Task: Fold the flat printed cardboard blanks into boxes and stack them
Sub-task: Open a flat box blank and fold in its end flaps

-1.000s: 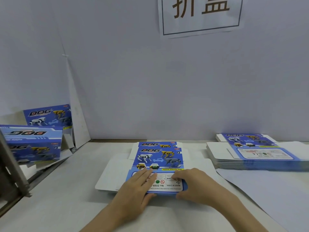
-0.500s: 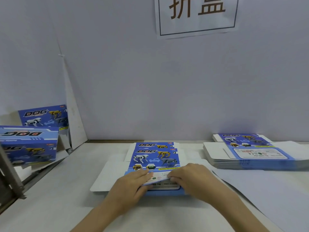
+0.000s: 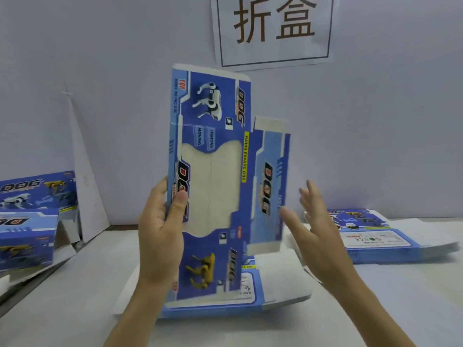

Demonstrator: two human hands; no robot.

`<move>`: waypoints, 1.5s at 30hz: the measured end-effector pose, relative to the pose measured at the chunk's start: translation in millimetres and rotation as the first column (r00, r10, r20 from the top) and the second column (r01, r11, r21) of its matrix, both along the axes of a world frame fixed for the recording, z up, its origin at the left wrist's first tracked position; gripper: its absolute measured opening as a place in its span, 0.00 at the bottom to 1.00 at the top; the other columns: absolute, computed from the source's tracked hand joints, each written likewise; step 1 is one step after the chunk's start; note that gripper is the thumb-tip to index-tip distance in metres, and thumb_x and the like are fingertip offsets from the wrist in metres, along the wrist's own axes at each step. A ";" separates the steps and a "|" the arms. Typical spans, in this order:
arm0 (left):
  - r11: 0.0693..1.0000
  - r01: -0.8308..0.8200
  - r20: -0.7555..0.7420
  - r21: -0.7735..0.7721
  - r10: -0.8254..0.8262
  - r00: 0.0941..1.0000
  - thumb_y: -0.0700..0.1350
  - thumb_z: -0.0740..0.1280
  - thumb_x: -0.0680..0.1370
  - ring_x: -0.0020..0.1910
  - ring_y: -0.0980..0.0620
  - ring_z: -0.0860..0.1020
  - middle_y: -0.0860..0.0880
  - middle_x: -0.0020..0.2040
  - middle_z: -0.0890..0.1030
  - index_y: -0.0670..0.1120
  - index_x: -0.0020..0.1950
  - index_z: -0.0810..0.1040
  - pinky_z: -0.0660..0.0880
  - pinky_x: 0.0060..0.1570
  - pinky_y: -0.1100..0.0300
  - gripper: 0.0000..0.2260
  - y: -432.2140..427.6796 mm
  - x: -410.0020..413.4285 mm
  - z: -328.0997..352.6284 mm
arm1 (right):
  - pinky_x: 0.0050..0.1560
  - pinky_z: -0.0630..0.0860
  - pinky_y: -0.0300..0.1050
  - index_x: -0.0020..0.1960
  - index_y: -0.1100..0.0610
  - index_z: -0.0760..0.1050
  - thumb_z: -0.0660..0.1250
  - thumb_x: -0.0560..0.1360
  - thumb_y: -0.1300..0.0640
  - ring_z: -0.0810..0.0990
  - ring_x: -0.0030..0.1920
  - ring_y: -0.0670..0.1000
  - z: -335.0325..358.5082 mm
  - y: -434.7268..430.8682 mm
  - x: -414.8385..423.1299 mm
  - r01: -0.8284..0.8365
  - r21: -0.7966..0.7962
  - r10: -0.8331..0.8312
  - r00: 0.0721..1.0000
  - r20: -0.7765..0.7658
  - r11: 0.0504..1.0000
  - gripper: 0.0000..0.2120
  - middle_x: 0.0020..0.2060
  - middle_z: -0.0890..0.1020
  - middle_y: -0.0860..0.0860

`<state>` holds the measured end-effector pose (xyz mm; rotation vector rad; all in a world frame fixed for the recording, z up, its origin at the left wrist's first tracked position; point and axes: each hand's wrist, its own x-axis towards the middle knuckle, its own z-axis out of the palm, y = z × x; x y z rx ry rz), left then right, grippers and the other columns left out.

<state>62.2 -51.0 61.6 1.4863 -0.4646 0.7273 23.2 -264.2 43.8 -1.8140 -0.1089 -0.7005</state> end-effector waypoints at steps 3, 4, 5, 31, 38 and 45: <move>0.990 0.127 -0.061 -0.053 -0.131 0.990 0.51 0.61 0.77 0.57 0.54 0.80 0.53 0.58 0.81 0.55 0.70 0.69 0.80 0.47 0.61 0.21 -8.6 -9.4 -7.2 | 0.41 0.80 0.37 0.69 0.44 0.64 0.62 0.75 0.48 0.80 0.55 0.42 11.0 -2.2 -6.6 -0.141 0.164 0.139 0.990 0.024 0.976 0.23 0.56 0.80 0.39; 0.988 0.148 -0.074 -0.047 -0.151 0.986 0.51 0.61 0.76 0.59 0.55 0.79 0.55 0.59 0.80 0.57 0.71 0.68 0.80 0.47 0.63 0.22 -11.8 -11.7 -8.6 | 0.36 0.79 0.35 0.65 0.44 0.67 0.62 0.75 0.49 0.82 0.50 0.40 13.5 -4.5 -7.7 -0.129 0.181 0.127 0.992 0.023 0.975 0.19 0.51 0.81 0.39; 0.986 0.167 -0.085 -0.029 -0.169 0.982 0.52 0.61 0.76 0.60 0.58 0.77 0.58 0.61 0.79 0.60 0.71 0.66 0.79 0.47 0.66 0.23 -14.9 -13.5 -9.7 | 0.32 0.77 0.33 0.63 0.45 0.68 0.63 0.74 0.49 0.82 0.47 0.40 15.4 -5.7 -9.0 -0.118 0.208 0.117 0.993 0.017 0.971 0.17 0.49 0.82 0.41; 0.886 0.460 -0.470 -0.058 -0.431 0.770 0.62 0.76 0.52 0.47 0.50 0.84 0.51 0.51 0.83 0.60 0.66 0.68 0.79 0.36 0.62 0.43 -16.5 -23.1 -7.5 | 0.42 0.81 0.44 0.47 0.52 0.82 0.72 0.67 0.44 0.86 0.46 0.53 11.1 -8.8 -10.2 -0.382 0.407 0.483 0.856 -0.182 0.830 0.14 0.46 0.86 0.52; 0.960 0.235 -0.443 -0.152 -0.279 0.852 0.53 0.74 0.60 0.42 0.46 0.85 0.48 0.47 0.85 0.52 0.53 0.78 0.82 0.35 0.51 0.22 -7.7 -8.1 -15.3 | 0.30 0.80 0.44 0.43 0.53 0.84 0.70 0.65 0.48 0.86 0.38 0.56 11.0 -14.6 -9.7 -0.330 0.458 0.429 0.894 -0.129 0.825 0.12 0.41 0.86 0.55; 0.921 0.355 -0.445 -0.160 -0.388 0.807 0.47 0.73 0.62 0.43 0.45 0.85 0.47 0.47 0.85 0.52 0.54 0.77 0.81 0.33 0.52 0.21 1.2 -6.6 -11.9 | 0.35 0.82 0.47 0.55 0.55 0.78 0.72 0.63 0.48 0.86 0.43 0.56 8.9 -13.5 -6.3 -0.305 0.410 0.358 0.932 -0.057 0.860 0.22 0.45 0.86 0.54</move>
